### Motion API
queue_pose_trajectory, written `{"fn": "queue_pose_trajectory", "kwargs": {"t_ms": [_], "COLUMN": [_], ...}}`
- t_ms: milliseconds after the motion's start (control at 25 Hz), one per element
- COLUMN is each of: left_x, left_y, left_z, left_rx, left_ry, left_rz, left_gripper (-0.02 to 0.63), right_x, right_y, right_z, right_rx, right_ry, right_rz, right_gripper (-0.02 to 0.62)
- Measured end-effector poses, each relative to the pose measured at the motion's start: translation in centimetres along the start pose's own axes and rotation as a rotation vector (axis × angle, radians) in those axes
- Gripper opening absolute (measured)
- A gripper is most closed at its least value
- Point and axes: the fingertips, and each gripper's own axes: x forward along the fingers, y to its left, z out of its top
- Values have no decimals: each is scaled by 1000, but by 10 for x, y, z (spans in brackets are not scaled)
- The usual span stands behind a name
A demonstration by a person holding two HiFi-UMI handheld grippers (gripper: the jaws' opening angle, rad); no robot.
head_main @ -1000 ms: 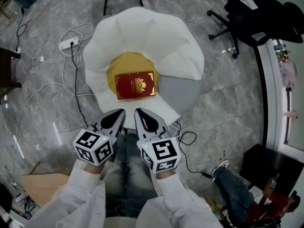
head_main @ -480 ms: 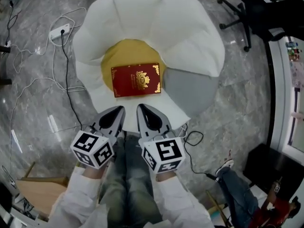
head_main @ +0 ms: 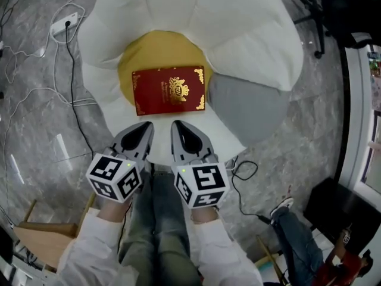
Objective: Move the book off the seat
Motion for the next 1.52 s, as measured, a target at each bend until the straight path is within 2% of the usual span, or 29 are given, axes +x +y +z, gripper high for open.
{"fn": "queue_pose_trajectory", "kwargs": {"t_ms": [280, 480, 1080, 1120, 1200, 1240, 1520], "left_x": [30, 46, 75, 76, 78, 78, 83], "left_y": [30, 40, 75, 77, 80, 82, 94], "left_z": [-25, -48, -102, -105, -110, -112, -125], "left_rx": [-20, -28, -57, -60, -65, -66, -85], "left_ry": [25, 50, 83, 84, 86, 87, 96], "left_rz": [36, 31, 33, 34, 36, 36, 48], "left_gripper": [5, 5, 5, 5, 5, 5, 5], "right_x": [32, 54, 112, 115, 121, 124, 135], "right_y": [-12, -25, -47, -48, -49, -50, -69], "right_z": [-35, -56, -129, -133, -143, -148, -172], "right_rx": [41, 75, 304, 320, 362, 386, 554], "right_ry": [50, 66, 108, 114, 126, 129, 134], "right_rz": [27, 29, 30, 29, 35, 37, -37], "right_gripper": [12, 12, 17, 25, 124, 145, 218]}}
